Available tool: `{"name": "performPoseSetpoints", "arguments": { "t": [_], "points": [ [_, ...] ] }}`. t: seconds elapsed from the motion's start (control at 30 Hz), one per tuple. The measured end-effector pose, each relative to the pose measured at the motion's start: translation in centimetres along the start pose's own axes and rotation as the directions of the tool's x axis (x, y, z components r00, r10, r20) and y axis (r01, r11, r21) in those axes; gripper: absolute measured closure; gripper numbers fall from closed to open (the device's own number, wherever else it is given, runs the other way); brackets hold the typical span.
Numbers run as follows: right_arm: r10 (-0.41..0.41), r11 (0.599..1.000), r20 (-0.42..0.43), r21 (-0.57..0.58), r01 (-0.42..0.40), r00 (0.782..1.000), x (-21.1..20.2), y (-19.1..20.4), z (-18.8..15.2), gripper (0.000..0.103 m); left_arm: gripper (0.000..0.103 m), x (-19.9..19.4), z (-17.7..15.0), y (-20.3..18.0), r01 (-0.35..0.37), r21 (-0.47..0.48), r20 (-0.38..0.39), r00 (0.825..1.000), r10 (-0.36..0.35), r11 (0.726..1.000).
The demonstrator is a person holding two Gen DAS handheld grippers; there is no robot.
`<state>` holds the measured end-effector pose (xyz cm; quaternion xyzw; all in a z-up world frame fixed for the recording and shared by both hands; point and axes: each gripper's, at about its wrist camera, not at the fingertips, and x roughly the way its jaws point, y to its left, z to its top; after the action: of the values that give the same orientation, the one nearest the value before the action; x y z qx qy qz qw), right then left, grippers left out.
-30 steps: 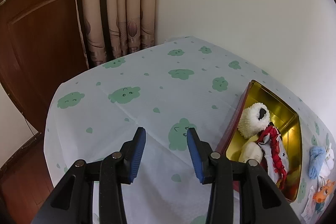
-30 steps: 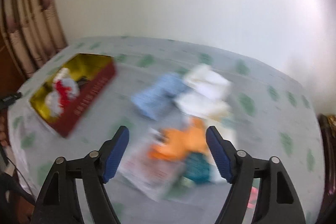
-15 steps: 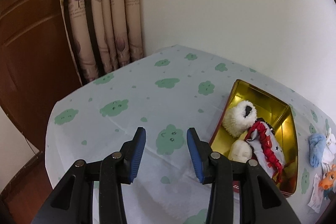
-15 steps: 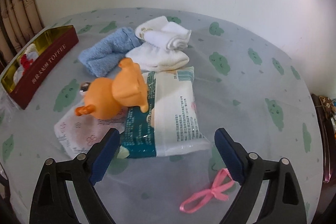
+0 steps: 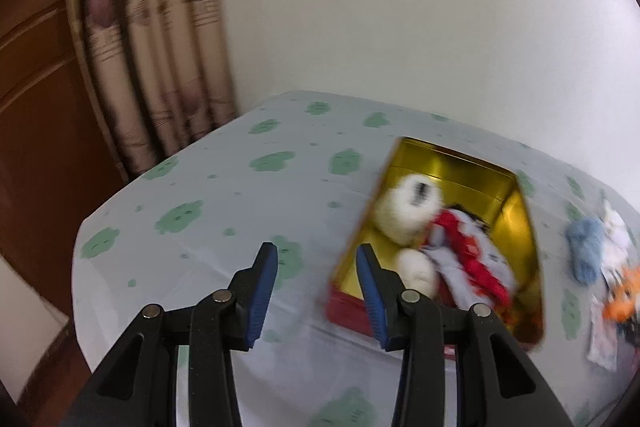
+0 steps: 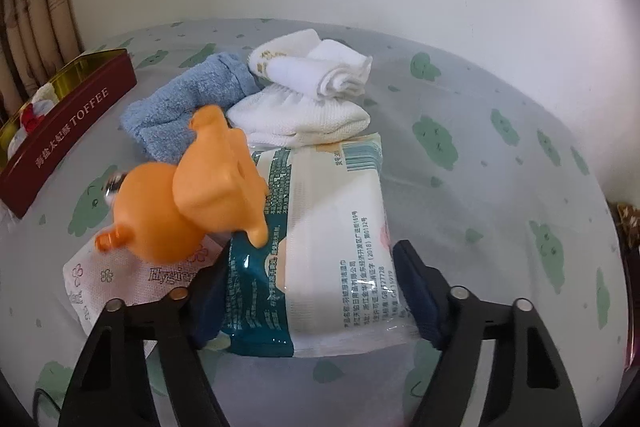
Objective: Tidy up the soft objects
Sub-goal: 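Reach the right gripper to the white-and-teal wipes pack and grasp it, then grasp and lift the orange rubber toy with the left gripper while the right holds the wipes pack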
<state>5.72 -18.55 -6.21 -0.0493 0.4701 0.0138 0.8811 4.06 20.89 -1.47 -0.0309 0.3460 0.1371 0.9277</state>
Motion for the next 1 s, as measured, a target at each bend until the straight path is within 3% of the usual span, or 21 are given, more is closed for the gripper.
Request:
{"name": "performPoseSetpoints", "arguments": {
  "t": [0.2,0.4,0.63,0.8,0.87,0.97,1.0],
  "points": [
    [-0.025,0.998,0.012,-0.051,0.026,1.0,-1.2,0.0,-0.7,0.04,0.057,-1.7,-0.8,-5.4,0.127,0.13,0.004,0.992,-0.128,0.983],
    [-0.063,0.995,0.025,-0.077,0.065,0.998,-2.8,-1.2,-1.8,0.042,0.055,-2.6,-1.6,-11.3,0.288,0.217,-0.041,0.957,-0.286,0.933],
    [-0.092,0.996,0.012,0.02,0.092,0.996,-3.5,-4.8,-2.7,0.042,0.055,-3.0,-1.9,-17.0,0.423,0.3,-0.113,0.906,-0.409,0.855],
    [-0.051,0.992,-0.011,0.112,0.052,0.999,-2.9,-7.0,-3.6,0.04,0.054,-3.3,-2.0,-21.1,0.507,0.383,-0.16,0.86,-0.485,0.772],
    [-0.032,0.991,-0.017,0.128,0.034,0.999,-2.8,-7.3,-3.7,0.037,0.052,-3.3,-2.0,-23.1,0.537,0.431,-0.187,0.839,-0.511,0.725],
    [-0.017,0.989,-0.016,0.149,0.02,1.0,-2.6,-7.4,-3.6,0.032,0.047,-3.4,-2.3,-26.5,0.585,0.504,-0.244,0.802,-0.545,0.635],
    [-0.012,0.987,-0.012,0.158,0.014,1.0,-2.6,-7.4,-3.5,0.032,0.047,-3.4,-2.4,-27.9,0.607,0.531,-0.275,0.783,-0.558,0.591]
  ]
}}
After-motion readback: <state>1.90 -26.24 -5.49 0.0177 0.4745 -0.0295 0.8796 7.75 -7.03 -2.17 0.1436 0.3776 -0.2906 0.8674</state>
